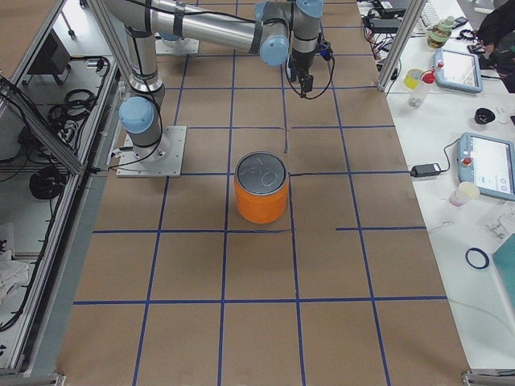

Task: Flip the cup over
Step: 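Set the cup on its side and withdraw the right gripper, then reach the left gripper to the cup lying on its side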

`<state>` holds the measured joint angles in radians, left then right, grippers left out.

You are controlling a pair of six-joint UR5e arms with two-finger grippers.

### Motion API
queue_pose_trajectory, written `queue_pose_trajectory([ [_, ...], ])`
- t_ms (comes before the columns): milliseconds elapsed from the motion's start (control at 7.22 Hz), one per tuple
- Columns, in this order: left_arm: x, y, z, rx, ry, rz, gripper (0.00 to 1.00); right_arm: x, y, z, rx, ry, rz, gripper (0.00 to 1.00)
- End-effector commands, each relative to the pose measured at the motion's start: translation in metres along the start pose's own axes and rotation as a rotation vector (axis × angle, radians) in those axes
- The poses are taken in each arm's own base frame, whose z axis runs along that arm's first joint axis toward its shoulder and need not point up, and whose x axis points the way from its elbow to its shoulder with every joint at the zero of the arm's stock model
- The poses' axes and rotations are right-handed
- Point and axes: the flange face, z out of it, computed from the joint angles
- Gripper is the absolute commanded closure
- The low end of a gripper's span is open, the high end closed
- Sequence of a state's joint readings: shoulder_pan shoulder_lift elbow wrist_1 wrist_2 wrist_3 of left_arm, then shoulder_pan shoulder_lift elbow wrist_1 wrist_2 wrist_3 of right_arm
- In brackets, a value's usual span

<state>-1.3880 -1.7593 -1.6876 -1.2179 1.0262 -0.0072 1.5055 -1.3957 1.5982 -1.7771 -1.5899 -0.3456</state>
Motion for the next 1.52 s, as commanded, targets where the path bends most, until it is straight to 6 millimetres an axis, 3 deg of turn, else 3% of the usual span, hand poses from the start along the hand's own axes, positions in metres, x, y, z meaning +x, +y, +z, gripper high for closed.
queue_pose_trajectory([
  [0,-0.028,-0.037,0.058,0.027,0.078,0.018,0.00,0.027,0.019,-0.019,-0.043,0.053,0.048,0.00],
  [277,-0.052,-0.045,0.114,0.043,0.184,0.034,0.00,0.026,0.022,-0.010,-0.074,0.061,0.044,0.00],
  [415,-0.058,-0.043,0.129,0.029,0.221,0.021,0.00,0.028,0.021,-0.020,-0.061,0.061,0.088,0.00],
  [692,-0.065,-0.027,0.148,-0.006,0.282,-0.004,0.00,0.026,0.021,-0.022,-0.054,0.064,0.202,0.00],
  [831,-0.069,-0.017,0.156,0.008,0.285,0.008,0.00,0.024,0.027,-0.035,-0.029,0.075,0.326,0.00],
  [1108,-0.074,-0.004,0.168,-0.010,0.285,-0.006,0.00,0.004,0.049,-0.070,0.010,0.068,0.489,0.00],
  [1385,-0.070,-0.003,0.170,-0.014,0.311,-0.007,0.03,-0.043,0.050,-0.078,0.033,0.042,0.511,0.00],
])
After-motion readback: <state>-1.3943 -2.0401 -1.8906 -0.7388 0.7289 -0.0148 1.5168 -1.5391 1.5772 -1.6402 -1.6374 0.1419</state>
